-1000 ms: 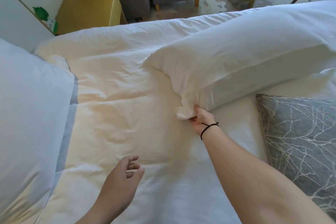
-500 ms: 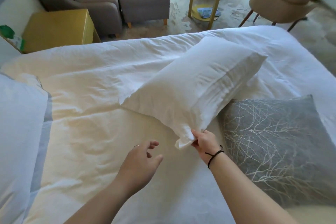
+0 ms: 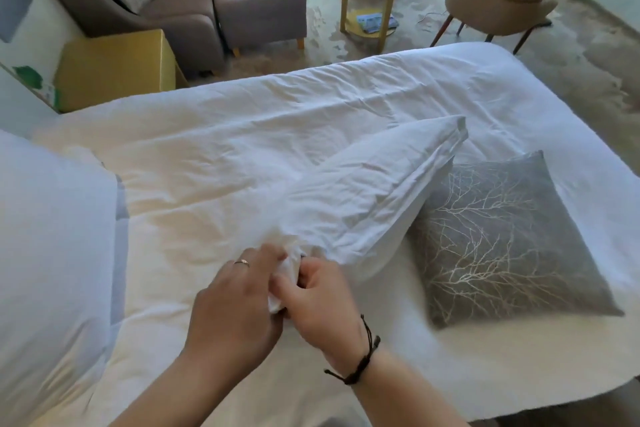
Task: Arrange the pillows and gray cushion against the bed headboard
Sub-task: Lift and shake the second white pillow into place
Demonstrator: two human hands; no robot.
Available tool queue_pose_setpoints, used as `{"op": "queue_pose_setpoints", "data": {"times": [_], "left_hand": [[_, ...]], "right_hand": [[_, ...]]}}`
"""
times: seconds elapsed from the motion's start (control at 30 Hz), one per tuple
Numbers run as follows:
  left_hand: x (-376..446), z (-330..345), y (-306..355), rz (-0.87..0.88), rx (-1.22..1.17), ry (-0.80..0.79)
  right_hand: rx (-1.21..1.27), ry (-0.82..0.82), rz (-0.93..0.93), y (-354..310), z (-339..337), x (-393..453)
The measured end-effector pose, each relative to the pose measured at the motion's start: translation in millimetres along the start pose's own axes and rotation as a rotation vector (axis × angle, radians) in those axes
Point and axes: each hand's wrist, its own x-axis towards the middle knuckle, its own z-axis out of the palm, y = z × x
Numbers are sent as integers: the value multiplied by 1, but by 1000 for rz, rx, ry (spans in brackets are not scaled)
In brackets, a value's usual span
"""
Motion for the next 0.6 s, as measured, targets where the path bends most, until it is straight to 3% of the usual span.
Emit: {"op": "queue_pose_setpoints", "data": {"times": [0.13,0.23,0.43,0.6], "left_hand": [[-8,25,-60,-384,-7,-175],[-26,39,-98,-567,-114,-85],[-30,37,-116,-609,-181,34],[-33,41,-115,-664,-187,28]], "right_hand": [[-307,-155,83,30,19,25],[-551,-207,37,58,4,38],[-1282,-158,-472,65,-83,97],[-1637,-291,-388,49,-128,165]]}}
